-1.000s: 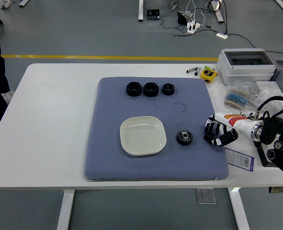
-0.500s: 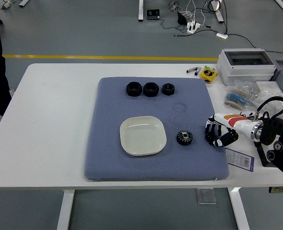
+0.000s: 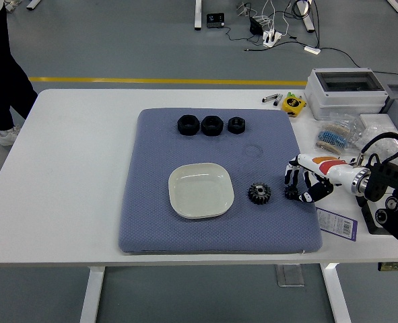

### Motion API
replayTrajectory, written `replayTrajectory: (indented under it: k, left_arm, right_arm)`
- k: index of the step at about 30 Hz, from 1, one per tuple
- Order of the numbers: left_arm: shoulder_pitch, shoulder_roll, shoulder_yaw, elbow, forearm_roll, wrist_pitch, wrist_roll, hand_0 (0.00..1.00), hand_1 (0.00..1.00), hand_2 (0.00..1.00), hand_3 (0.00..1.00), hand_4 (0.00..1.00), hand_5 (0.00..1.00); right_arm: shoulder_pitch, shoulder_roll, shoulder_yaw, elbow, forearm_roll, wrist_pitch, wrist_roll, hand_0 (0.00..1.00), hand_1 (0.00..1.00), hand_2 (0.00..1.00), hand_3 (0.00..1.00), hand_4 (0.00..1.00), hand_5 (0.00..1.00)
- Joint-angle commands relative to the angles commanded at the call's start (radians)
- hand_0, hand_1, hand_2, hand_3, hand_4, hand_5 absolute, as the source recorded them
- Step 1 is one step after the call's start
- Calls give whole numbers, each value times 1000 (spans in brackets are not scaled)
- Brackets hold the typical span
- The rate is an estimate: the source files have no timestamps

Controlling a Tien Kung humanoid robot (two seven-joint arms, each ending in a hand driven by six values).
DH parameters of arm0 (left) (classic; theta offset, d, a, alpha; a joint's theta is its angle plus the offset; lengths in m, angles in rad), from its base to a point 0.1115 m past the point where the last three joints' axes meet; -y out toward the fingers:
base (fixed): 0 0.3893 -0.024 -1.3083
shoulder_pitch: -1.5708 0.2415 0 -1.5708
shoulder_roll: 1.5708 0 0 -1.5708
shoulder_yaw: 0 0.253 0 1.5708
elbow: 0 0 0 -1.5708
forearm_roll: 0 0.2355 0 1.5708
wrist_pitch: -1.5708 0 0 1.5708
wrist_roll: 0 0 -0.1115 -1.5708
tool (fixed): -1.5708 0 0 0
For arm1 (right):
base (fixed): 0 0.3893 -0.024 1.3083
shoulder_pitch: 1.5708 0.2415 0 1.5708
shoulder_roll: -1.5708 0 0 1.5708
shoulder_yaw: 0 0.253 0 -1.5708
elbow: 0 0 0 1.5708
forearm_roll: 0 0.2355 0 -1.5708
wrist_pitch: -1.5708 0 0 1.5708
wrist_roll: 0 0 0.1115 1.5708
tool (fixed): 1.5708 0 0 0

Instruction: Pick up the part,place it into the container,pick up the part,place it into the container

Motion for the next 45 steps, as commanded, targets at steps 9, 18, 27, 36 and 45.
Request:
replayTrajectory:
  k: [9,18,27,36,45]
  left_arm:
    - [3,1,-4,0,10,1,2,761,710,746,591,687,622]
    - [3,2,-5,0,14,1,2,761,709,746,589,686,622]
    - [-2,2,-3,0,9,0,0,761,708,746,588,687,624]
    - [-4,2,-1,0,4,1,0,761,708,745,589,687,622]
    - [-5,2,4,0,0,1,0,760,708,746,589,685,622]
  right_arm:
    - [-5,-17,57,51,-34,36,-62,93,291,458,526,831,201]
    - [-3,-39,88,78,-127,237,-246,404,589,754,836,998,394]
    - [-4,-35,91,111,-136,196,-236,532,642,768,863,998,402]
    - [15,-5,52,84,-121,146,-206,512,628,743,835,998,385]
    - [66,27,-68,38,-155,88,-161,534,626,708,679,982,267]
